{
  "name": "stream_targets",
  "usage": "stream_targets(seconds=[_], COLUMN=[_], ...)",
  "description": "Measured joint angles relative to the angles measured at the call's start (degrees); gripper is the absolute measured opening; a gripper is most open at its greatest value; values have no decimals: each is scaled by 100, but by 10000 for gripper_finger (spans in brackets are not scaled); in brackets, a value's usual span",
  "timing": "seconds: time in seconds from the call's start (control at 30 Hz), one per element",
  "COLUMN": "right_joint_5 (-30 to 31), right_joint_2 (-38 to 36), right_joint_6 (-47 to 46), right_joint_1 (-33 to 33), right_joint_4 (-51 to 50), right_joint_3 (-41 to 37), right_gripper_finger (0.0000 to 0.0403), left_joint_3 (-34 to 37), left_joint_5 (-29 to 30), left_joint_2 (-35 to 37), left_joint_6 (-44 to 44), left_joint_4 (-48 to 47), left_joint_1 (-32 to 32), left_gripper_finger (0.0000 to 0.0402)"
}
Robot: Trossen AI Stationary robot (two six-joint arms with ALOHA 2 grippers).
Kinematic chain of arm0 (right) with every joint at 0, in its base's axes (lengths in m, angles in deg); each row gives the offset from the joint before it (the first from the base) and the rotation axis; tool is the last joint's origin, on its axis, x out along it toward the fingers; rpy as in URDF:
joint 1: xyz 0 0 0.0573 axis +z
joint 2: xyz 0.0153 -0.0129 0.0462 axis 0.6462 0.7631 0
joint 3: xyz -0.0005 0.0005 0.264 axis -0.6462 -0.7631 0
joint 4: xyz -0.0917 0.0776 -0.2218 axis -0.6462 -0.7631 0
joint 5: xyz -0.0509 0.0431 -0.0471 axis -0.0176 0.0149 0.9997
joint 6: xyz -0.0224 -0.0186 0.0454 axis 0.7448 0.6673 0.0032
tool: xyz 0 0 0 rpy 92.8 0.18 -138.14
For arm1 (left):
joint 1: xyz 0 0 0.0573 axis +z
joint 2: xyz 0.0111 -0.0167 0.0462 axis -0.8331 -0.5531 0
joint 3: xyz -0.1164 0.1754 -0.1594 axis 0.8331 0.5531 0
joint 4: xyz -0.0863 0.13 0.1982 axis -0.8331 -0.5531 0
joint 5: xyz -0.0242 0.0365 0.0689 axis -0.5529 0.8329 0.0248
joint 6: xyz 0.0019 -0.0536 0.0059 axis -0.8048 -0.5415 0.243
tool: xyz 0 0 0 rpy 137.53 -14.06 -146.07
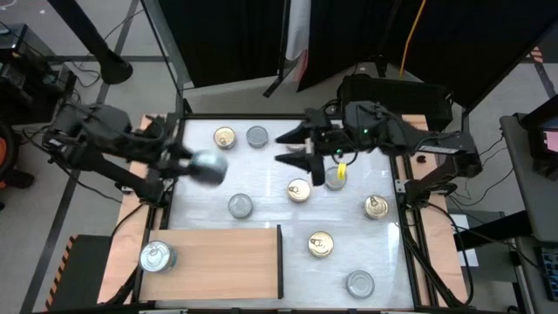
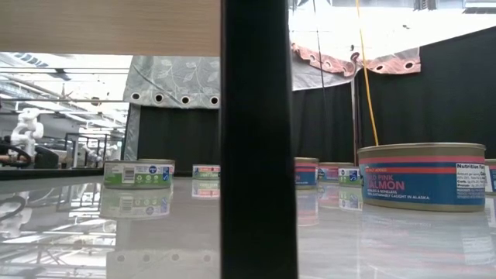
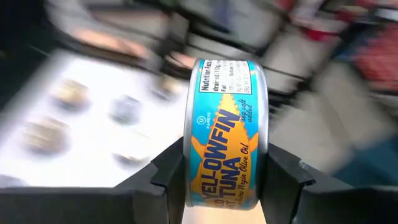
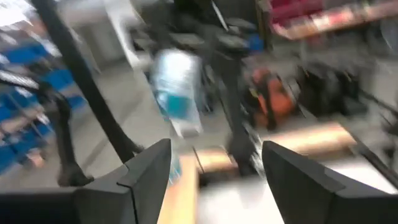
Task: Stack canned seafood by type on shelf
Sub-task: Stack the yellow blue tuna can on top of the yellow blue tuna can on the shelf
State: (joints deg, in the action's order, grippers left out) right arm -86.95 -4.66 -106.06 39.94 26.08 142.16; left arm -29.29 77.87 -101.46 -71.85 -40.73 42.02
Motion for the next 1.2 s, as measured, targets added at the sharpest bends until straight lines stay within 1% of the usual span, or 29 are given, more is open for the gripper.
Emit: stream_targets(seconds=[0.07, 0.13, 0.3, 0.43, 0.57, 0.8, 0.9, 1.0, 1.07, 1.2], right_joint_5=[34, 31, 46, 58, 49, 52, 54, 53, 52, 33], right_joint_2=[-177, -360, -619, -744, -766, -696, -637, -553, -504, -393], right_joint_6=[-59, -121, -148, -301, -346, -318, -294, -273, -205, -179], right_joint_1=[-102, -207, -394, -442, -448, -448, -448, -448, -448, -448], right_joint_4=[-477, -994, -1762, -2136, -2510, -2791, -2819, -2765, -2775, -2800], right_joint_3=[2, 1, 2, 2, 0, 0, 0, -1, -2, -6], right_gripper_finger=[243, 243, 242, 242, 242, 242, 242, 242, 242, 242], left_joint_3=[-2, -2, -4, -2, -2, 16, 22, 22, 25, 26], left_joint_5=[-576, -924, -1050, -1357, -1393, -1169, -832, -591, -259, 898], left_joint_2=[47, 32, -156, -352, -493, -766, -915, -1096, -1223, -1306], left_joint_6=[-476, -889, -1388, -2019, -2486, -3591, -3965, -3712, -3358, -2320], left_joint_4=[-180, -347, -998, -1756, -1982, -2315, -2265, -2006, -1997, -1968], left_joint_1=[-275, -606, -1389, -1966, -2549, -3198, -3385, -3542, -3647, -3701], left_gripper_finger=[155, 158, 160, 161, 162, 163, 163, 163, 163, 163])
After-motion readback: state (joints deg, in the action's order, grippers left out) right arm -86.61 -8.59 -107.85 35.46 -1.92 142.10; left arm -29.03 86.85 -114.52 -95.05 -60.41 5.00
